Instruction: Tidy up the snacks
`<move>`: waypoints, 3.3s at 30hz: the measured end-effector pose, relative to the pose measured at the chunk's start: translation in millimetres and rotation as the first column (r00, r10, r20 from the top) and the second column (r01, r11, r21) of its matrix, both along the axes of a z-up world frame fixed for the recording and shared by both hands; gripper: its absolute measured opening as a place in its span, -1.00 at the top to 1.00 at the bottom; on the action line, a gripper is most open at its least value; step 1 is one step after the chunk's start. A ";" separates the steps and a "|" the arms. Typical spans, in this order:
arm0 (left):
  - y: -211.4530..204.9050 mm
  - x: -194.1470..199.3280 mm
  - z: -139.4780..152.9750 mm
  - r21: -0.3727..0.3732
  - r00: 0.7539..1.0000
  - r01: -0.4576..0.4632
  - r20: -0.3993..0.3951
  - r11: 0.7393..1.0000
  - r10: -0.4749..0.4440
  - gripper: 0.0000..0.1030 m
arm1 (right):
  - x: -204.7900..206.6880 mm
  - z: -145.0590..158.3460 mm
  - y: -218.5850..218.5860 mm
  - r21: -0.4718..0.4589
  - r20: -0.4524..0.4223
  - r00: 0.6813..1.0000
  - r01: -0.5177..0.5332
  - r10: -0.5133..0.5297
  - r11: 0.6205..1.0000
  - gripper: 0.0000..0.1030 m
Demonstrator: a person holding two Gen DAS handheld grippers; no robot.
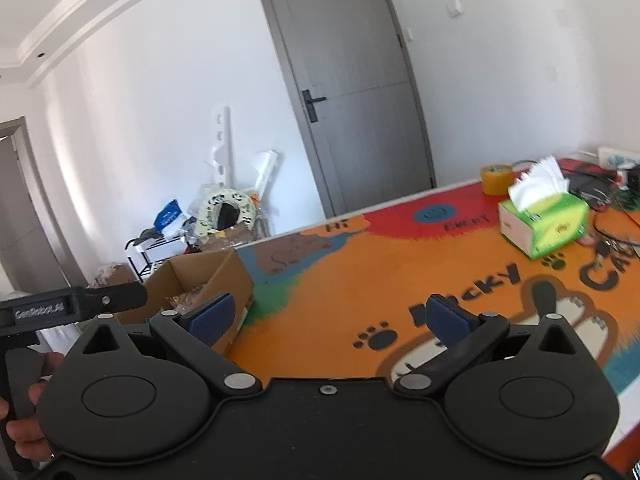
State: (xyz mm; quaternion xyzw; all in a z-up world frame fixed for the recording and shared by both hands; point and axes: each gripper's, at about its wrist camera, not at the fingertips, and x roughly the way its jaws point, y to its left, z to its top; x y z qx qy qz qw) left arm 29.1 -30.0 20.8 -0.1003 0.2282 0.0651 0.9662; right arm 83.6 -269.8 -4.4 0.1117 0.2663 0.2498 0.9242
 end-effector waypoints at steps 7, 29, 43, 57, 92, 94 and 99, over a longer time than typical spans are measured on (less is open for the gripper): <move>-3.3 -12.0 2.0 0.037 0.999 0.034 -0.020 0.999 -0.033 -0.97 | -7.6 3.9 -6.6 -0.023 -0.005 1.000 0.023 -0.023 0.999 -1.00; 3.8 -21.6 3.6 0.061 0.998 0.023 -0.056 0.998 -0.020 -0.99 | -26.9 17.5 16.5 -0.093 -0.028 0.998 -0.062 0.060 0.994 -1.00; 6.7 -20.4 -2.7 0.065 0.996 0.015 -0.085 0.998 -0.010 -0.99 | -24.2 14.3 14.9 -0.099 -0.043 0.998 -0.057 0.053 0.993 -1.00; 10.0 -18.7 -6.4 0.069 0.996 0.006 -0.094 0.998 0.001 -0.99 | -23.1 11.3 17.2 -0.110 -0.053 0.997 -0.068 0.062 0.992 -1.00; 15.6 -18.1 -8.7 0.076 0.993 -0.021 -0.112 0.997 0.030 -0.99 | -22.0 7.5 16.0 -0.120 -0.057 0.997 -0.062 0.055 0.991 -1.00; 15.5 -18.1 -8.5 0.075 0.993 -0.024 -0.112 0.997 0.032 -0.99 | -21.3 7.5 15.8 -0.119 -0.057 0.997 -0.063 0.056 0.991 -1.00; 15.5 -18.2 -9.7 0.076 0.993 -0.024 -0.111 0.997 0.032 -0.99 | -21.5 7.9 15.2 -0.119 -0.054 0.997 -0.061 0.055 0.991 -1.00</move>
